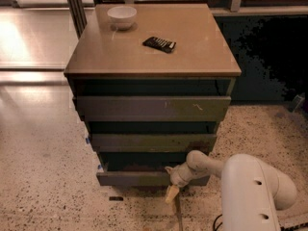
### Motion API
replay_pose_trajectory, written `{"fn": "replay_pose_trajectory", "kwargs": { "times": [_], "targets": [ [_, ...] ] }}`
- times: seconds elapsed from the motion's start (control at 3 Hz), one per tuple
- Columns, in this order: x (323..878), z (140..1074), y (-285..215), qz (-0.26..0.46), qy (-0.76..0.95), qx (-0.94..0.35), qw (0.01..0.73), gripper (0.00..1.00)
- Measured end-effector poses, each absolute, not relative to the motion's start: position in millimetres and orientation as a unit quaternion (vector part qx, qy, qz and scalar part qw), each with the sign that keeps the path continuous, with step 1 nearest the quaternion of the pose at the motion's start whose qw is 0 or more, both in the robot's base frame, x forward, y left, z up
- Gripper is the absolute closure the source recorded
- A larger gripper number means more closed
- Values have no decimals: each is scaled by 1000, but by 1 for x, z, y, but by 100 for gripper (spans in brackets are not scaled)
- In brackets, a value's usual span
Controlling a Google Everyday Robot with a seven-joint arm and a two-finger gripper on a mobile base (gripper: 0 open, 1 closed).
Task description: Open bottom drawer
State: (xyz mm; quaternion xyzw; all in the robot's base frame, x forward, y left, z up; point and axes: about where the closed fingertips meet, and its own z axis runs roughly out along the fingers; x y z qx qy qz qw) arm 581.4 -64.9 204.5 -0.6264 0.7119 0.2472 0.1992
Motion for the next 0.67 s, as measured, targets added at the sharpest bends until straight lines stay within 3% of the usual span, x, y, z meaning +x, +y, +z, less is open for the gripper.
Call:
{"fn": "replay_pose_trajectory", "kwargs": {
  "times": [0.67],
  "targets": [
    [582, 220, -61, 246, 711, -633, 183, 0]
  ]
}}
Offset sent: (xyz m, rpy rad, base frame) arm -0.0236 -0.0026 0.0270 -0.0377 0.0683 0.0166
